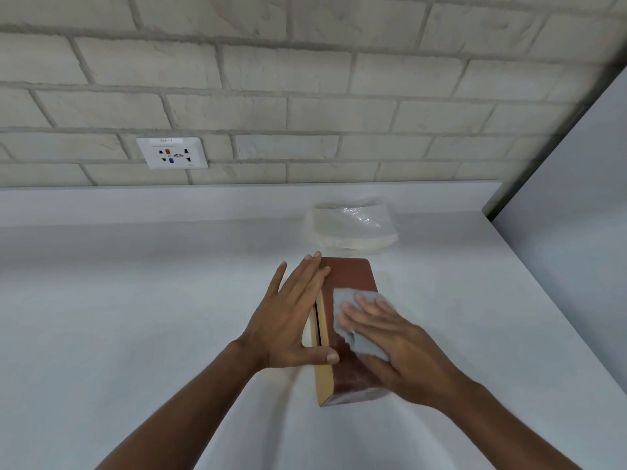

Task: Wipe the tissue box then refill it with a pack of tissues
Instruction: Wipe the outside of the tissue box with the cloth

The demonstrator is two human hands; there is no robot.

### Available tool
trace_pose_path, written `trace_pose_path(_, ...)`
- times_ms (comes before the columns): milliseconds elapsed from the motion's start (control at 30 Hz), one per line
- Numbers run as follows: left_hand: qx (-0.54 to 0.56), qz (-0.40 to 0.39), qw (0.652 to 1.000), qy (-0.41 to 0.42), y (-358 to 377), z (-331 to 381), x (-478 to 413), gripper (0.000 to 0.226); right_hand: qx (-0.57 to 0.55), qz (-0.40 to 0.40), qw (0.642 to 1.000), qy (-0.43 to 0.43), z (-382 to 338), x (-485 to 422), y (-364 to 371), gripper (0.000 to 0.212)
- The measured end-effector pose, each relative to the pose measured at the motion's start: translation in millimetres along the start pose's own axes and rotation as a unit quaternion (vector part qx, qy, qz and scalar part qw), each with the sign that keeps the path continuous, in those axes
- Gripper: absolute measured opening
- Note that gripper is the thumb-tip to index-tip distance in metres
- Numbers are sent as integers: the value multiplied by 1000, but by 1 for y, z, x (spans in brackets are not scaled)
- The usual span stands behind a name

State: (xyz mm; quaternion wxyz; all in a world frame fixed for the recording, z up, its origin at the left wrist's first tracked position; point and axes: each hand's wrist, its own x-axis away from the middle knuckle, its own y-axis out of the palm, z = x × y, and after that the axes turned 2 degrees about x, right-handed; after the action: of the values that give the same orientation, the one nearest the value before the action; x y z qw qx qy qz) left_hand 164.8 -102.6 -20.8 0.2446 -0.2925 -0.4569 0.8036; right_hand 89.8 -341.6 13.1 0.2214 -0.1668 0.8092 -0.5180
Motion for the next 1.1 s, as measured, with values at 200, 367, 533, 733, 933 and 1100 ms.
trace_pose_path(200,25,-25,998,61,-7,-1,-12,127,-69,72,988,115,22,-8,-11,48)
trace_pose_path(367,60,-16,997,55,-4,-3,-12,131,-39,6,999,-20,-1,9,-6,47)
trace_pose_path(533,77,-31,996,18,-5,3,-12,145,-39,72,994,78,12,7,-17,47)
trace_pose_path(733,53,-73,996,-17,-10,3,-14,158,-34,-3,999,9,-3,1,-12,48)
trace_pose_path(933,120,-90,988,-47,-16,9,-15,158,-22,39,992,120,11,-40,-4,58)
trace_pose_path(1100,117,-99,987,-59,-19,12,-17,163,-59,33,986,155,24,-53,-13,47)
